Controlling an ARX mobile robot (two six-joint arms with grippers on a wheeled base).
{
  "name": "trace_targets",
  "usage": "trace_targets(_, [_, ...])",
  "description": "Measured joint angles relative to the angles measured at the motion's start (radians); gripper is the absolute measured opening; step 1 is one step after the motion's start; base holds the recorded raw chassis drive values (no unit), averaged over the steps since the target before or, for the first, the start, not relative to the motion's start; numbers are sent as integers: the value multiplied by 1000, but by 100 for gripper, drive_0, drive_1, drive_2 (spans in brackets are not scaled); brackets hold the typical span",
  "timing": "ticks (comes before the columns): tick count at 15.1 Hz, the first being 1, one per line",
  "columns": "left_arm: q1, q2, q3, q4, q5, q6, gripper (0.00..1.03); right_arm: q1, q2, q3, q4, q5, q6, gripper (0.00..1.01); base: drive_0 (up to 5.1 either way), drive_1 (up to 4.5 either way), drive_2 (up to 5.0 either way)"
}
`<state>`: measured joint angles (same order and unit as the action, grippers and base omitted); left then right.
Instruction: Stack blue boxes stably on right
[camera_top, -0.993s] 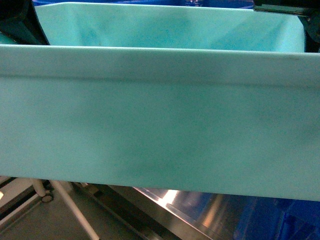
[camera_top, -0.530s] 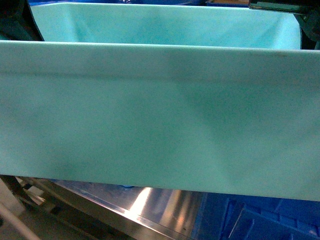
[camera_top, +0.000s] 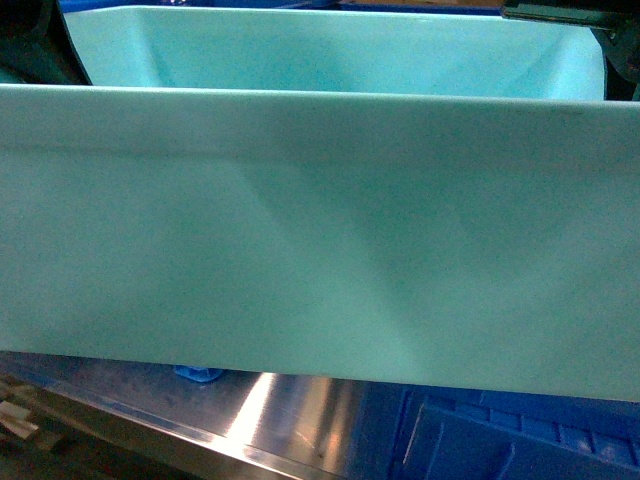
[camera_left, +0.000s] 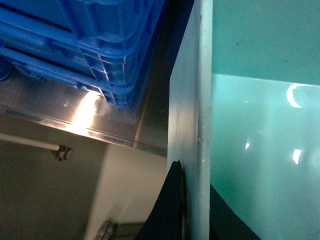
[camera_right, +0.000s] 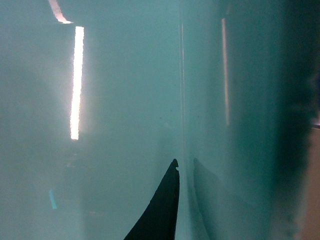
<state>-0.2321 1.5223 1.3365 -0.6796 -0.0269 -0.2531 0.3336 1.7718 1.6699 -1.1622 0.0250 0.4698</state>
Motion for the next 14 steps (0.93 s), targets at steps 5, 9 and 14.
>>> trace_targets(5, [0,0,0,0,0,0,2,0,0,0,0,0,0,8,-169,-169,-169])
trace_targets(9, [0,0,0,0,0,0,2,0,0,0,-2,0,0,8,-155,-155,-155])
trace_targets(14, [7,1,0,-3,-2,0,2,6,0,0,0,1,6,8,-155,-155,-155])
